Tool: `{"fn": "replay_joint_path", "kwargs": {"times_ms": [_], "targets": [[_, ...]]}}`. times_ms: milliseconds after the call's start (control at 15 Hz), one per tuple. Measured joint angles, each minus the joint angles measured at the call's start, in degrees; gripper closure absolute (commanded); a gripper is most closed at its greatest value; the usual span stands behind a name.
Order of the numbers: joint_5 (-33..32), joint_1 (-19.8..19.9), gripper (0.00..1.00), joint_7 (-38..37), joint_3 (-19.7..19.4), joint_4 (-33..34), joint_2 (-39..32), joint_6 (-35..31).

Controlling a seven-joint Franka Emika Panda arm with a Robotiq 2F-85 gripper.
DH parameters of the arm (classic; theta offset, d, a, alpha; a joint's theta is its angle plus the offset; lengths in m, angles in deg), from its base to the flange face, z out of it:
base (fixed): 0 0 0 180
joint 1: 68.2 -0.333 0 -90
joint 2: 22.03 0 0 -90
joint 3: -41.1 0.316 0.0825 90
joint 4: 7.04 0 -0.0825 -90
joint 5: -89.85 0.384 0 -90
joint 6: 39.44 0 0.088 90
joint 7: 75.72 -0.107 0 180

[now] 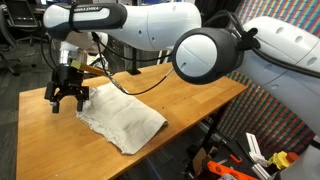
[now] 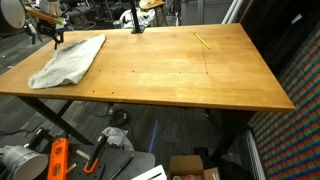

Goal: Fold the white towel on the table in half.

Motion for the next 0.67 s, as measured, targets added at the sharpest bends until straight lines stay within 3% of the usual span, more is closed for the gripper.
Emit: {"fn": "replay_joint_path", "kwargs": {"times_ms": [400,667], "targets": [[-0.40,-3.46,0.00,0.24,0.08,0.15,0.41,-8.94],[-3.87,-4.16,0.00,-1.07,-2.38,1.35,1.29,-14.52]]}}
